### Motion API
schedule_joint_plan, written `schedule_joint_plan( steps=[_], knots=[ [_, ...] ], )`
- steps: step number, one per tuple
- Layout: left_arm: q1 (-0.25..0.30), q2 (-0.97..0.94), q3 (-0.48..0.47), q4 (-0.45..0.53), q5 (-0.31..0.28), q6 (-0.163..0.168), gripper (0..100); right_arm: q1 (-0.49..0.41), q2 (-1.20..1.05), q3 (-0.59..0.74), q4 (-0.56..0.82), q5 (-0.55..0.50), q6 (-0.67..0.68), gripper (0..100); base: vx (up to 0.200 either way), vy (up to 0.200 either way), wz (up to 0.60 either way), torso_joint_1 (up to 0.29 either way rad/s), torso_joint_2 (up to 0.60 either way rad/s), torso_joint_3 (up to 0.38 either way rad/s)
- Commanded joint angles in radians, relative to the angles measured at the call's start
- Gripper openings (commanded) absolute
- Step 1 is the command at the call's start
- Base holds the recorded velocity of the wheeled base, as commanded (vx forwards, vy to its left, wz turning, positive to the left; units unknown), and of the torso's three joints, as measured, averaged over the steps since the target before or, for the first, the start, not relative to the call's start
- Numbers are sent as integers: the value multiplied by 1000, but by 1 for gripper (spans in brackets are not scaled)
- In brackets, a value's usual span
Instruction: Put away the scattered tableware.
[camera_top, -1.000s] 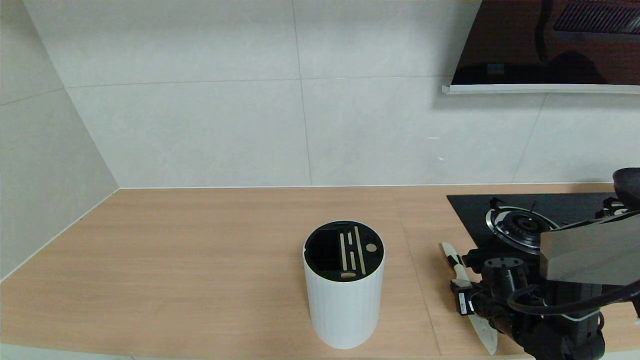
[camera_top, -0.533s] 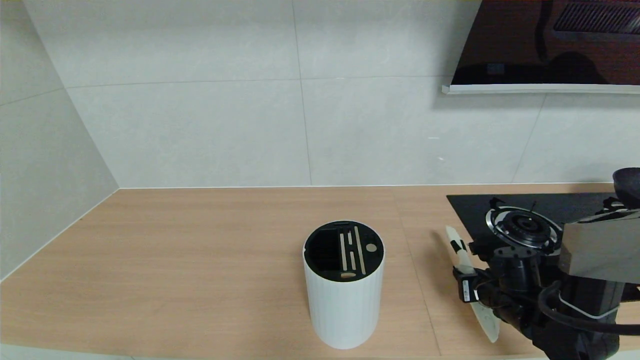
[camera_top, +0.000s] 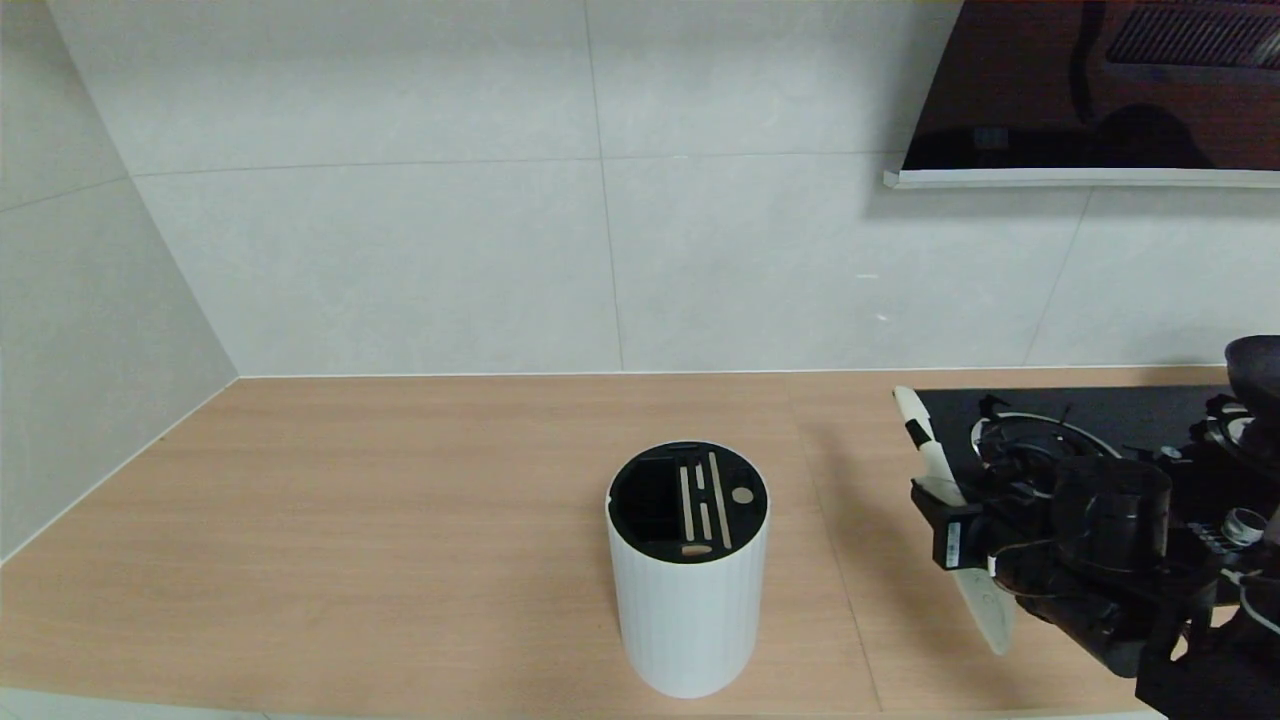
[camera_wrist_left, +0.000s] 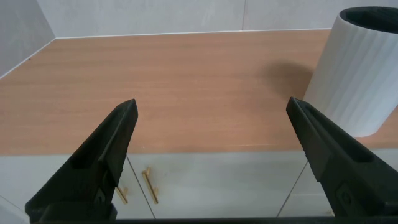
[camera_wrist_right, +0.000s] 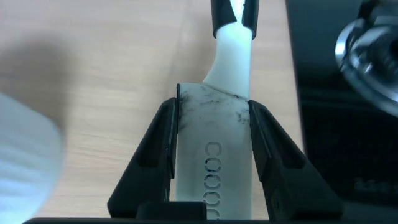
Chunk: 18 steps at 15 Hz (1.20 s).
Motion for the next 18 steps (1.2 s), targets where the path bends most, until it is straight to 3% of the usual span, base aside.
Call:
schedule_joint_plan(
  steps=[1,4,7,9,11,13,15,18],
  knots=[
    [0,0,0,0,0,5,100,12,-94,22,0,0,-13,0,0,0,0,0,0,0],
    [0,0,0,-7,-1,31,100,34,-139,18,3,0,-20,0,0,0,0,0,0,0],
    [0,0,-43,-68,-12,28,100,58,-166,13,95,0,-22,0,0,0,0,0,0,0],
    [-6,22,-112,-10,-82,17,100,67,-206,-8,155,0,-20,0,0,0,0,0,0,0],
    [-8,198,-342,164,-171,-15,100,66,-290,-82,314,0,-16,0,0,0,0,0,0,0],
    [-17,425,-467,201,-247,-23,100,67,-329,-228,515,3,-13,0,0,0,0,0,0,0],
    [-23,632,-544,165,-333,-38,100,69,-333,-355,639,20,-13,0,0,0,0,0,0,0],
    [-23,924,-625,-45,-369,-93,100,77,-318,-504,725,80,-13,0,0,0,0,0,0,0]
  ],
)
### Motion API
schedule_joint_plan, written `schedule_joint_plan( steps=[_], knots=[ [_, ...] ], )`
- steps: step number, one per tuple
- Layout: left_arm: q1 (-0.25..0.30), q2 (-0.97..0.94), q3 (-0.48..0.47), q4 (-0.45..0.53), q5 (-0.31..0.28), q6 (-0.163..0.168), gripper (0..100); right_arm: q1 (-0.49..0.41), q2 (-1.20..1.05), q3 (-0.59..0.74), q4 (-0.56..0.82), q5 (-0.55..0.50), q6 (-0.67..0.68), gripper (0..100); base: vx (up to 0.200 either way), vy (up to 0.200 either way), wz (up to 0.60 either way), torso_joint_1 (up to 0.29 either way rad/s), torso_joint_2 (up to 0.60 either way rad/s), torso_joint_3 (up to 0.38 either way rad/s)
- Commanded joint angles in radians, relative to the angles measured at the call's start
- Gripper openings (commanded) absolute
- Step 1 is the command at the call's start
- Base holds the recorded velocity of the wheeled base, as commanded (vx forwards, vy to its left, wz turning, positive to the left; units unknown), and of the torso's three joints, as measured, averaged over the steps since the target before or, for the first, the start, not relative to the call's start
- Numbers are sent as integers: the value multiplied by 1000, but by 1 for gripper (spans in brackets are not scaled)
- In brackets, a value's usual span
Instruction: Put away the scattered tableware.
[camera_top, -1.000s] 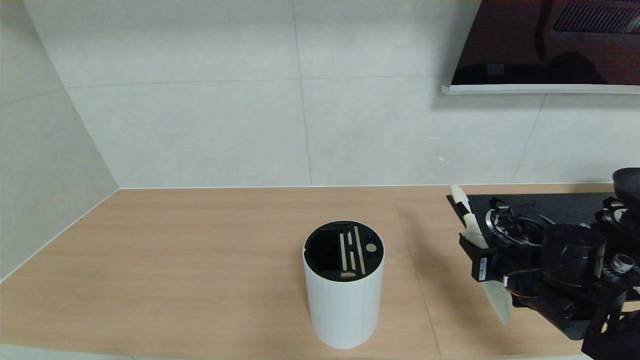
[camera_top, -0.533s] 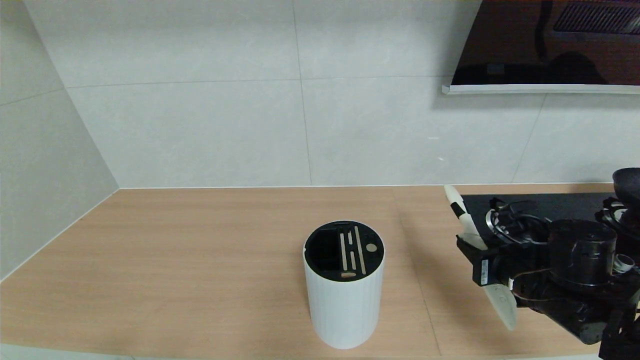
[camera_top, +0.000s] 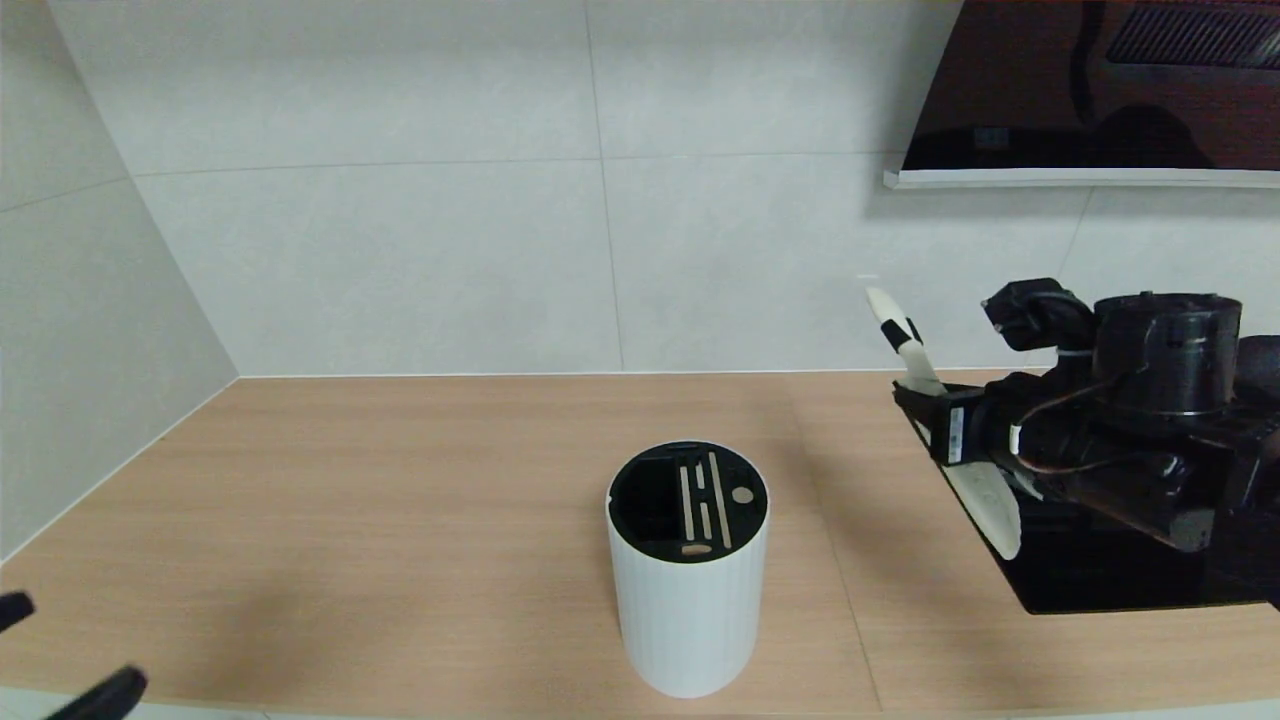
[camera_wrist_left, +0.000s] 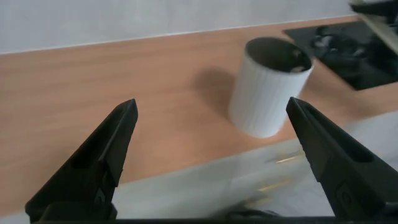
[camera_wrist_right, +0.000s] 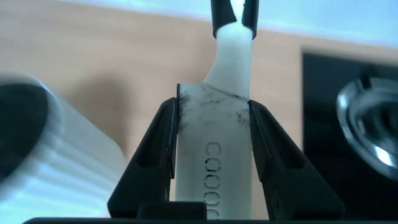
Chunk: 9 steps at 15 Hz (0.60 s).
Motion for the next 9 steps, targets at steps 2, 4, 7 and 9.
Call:
schedule_joint_plan(
  steps=[2,4,7,9],
  knots=[
    [-10,484,-164,-225,-55,-50,100,37,3,-128,42,19,0,0,0,0,0,0,0,0],
    [-67,584,-210,-288,-54,-142,100,66,5,-116,39,27,0,0,0,0,0,0,0,0],
    [-150,691,-218,-418,-54,-276,100,90,6,-85,32,29,-1,0,0,0,0,0,0,0],
    [-237,764,-209,-546,-46,-374,100,133,-1,-76,30,25,-1,0,0,0,0,0,0,0]
  ],
)
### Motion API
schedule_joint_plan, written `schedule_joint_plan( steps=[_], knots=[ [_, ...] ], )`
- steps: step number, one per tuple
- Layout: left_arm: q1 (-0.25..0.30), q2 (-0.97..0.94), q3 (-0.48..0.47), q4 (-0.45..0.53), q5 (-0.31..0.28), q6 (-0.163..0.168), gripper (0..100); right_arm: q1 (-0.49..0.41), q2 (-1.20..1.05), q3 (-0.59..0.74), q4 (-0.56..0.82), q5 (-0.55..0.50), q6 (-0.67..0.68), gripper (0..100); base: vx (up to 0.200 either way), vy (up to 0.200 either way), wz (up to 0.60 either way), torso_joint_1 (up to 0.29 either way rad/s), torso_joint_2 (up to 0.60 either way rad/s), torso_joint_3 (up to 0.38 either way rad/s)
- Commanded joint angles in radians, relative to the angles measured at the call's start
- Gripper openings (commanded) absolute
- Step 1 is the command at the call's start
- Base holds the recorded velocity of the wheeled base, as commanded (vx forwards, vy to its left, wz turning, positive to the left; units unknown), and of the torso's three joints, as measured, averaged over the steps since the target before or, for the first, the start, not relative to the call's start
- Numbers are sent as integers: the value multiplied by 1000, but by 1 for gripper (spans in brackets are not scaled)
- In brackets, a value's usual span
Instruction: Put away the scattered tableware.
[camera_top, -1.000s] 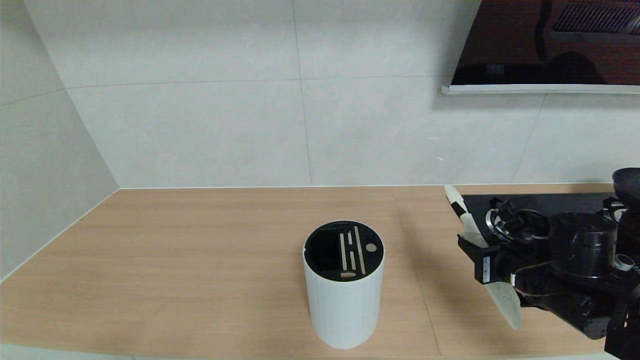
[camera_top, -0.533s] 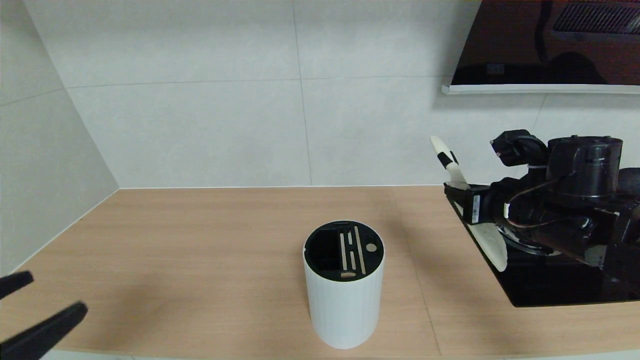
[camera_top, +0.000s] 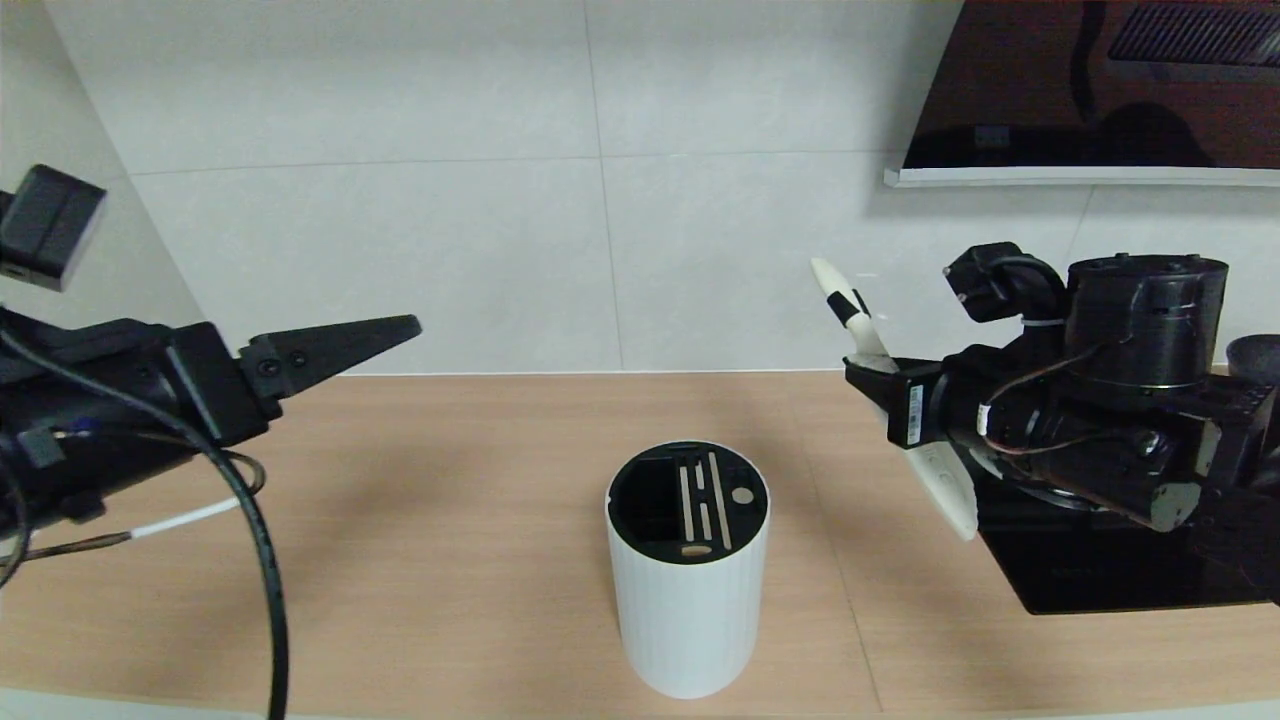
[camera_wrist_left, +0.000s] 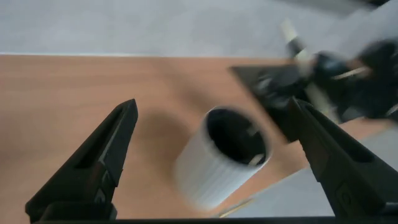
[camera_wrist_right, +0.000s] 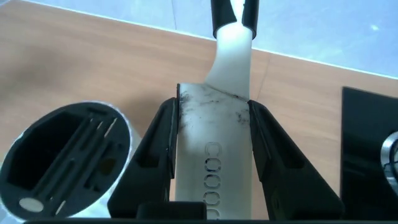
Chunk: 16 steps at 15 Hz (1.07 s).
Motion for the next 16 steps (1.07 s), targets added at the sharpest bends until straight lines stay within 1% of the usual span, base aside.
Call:
schedule_joint_plan(
  steps=[1,2,3,4,6,7,8,9,10,11,12,13,14,15,16],
  knots=[
    [-71,104,1,-39,5,-49,100,32,-7,15,1,1,1,0,0,0,0,0,0,0],
    [-108,108,-2,-48,3,-115,100,99,-16,27,0,-1,3,0,0,0,0,0,0,0],
    [-131,110,-5,-53,1,-155,100,127,-18,25,0,-4,18,0,0,0,0,0,0,0],
    [-146,113,-5,-65,1,-184,100,145,-16,22,0,-5,40,0,0,0,0,0,0,0],
    [-184,125,0,-114,1,-261,100,191,-16,19,-4,-8,80,0,0,0,0,0,0,0],
    [-200,131,0,-133,1,-292,100,205,-16,19,-13,-10,81,0,0,0,0,0,0,0],
    [-216,145,-2,-157,1,-344,100,231,-15,19,-31,-11,89,0,0,0,0,0,0,0],
    [-226,153,-2,-171,1,-371,100,246,-15,19,-37,-11,101,0,0,0,0,0,0,0],
    [-239,167,-2,-217,1,-442,100,277,-15,9,-37,-13,133,0,0,0,0,0,0,0],
    [-244,174,1,-260,1,-489,100,294,-15,2,-37,-13,150,0,0,0,0,0,0,0],
    [-247,177,1,-284,1,-514,100,300,-13,1,-37,-13,152,0,0,0,0,0,0,0],
    [-258,180,3,-320,1,-555,100,306,-12,2,-37,-13,153,0,0,0,0,0,0,0],
    [-262,182,4,-329,1,-566,100,308,-10,1,-37,-13,153,0,0,0,0,0,0,0],
    [-295,197,4,-332,11,-562,100,322,-10,1,-39,-13,156,0,0,0,0,0,0,0],
    [-310,206,4,-332,23,-562,100,331,-10,1,-39,-13,166,0,0,0,0,0,0,0]
  ],
)
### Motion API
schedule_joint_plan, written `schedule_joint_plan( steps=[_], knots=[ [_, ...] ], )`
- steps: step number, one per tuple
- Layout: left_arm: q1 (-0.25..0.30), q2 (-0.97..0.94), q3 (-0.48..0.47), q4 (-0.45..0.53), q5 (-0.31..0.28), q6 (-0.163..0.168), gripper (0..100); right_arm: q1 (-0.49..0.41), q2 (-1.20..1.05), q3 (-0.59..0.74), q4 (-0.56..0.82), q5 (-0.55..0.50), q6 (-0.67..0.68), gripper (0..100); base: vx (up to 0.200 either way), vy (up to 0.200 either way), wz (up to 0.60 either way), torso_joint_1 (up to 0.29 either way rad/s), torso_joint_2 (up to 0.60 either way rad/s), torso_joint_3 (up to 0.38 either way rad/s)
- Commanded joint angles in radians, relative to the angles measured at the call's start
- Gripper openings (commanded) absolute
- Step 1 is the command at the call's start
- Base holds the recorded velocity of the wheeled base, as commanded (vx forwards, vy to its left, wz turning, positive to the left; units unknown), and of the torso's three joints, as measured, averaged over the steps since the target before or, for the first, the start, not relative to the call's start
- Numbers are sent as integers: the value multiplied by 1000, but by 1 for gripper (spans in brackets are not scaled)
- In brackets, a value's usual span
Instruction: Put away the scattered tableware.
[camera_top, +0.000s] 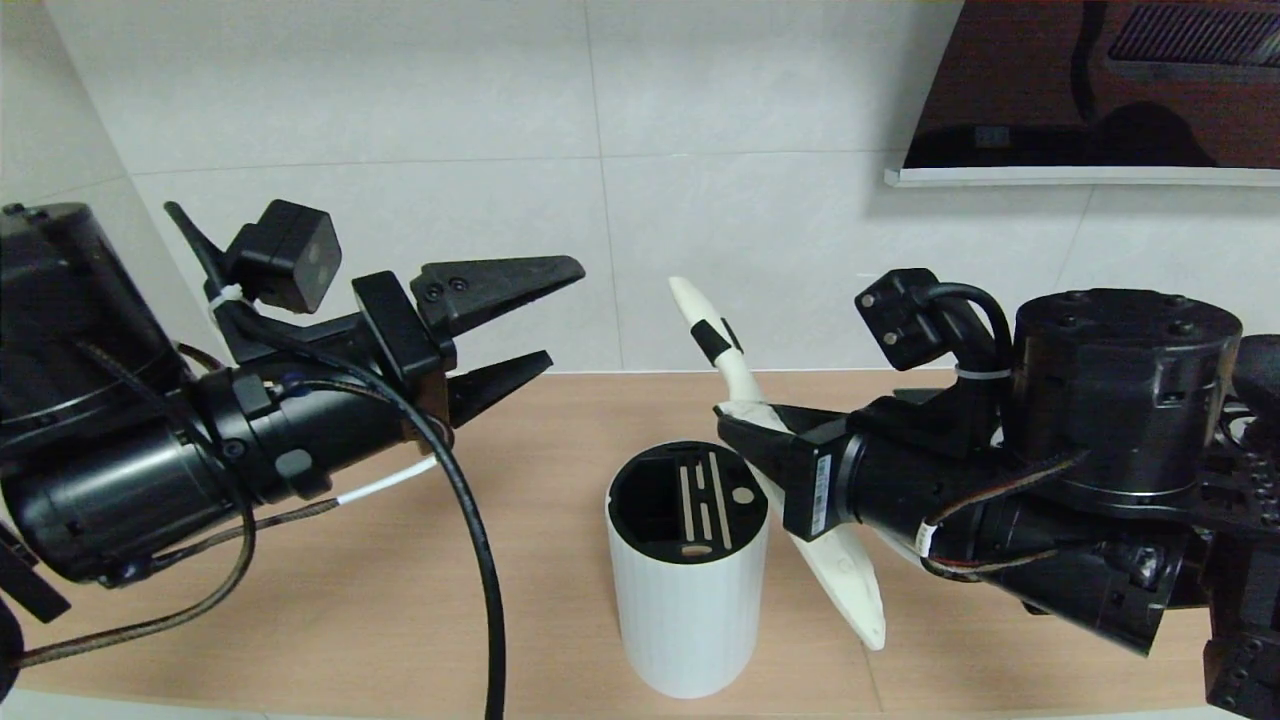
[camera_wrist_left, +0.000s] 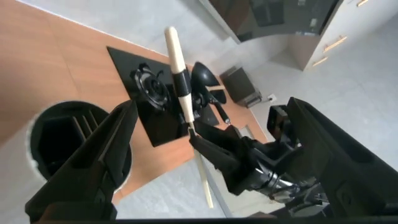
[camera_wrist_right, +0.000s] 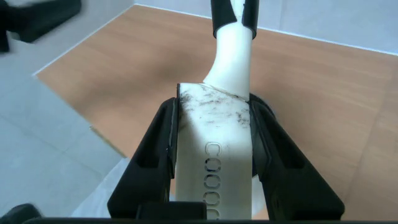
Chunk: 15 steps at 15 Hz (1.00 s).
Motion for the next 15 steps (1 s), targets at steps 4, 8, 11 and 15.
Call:
schedule_joint_plan(
  steps=[4,8,11,15],
  knots=[
    [-87,104,0,-48,60,-6,100,33,26,-3,0,1,22,0,0,0,0,0,0,0],
    [-128,210,2,-114,131,-9,100,50,42,-2,-7,1,30,0,0,0,0,0,0,0],
    [-133,245,5,-125,132,-9,100,66,46,-2,-5,1,44,0,0,0,0,0,0,0],
    [-133,268,6,-169,139,-29,100,83,48,1,-5,1,55,0,0,0,0,0,0,0]
  ],
)
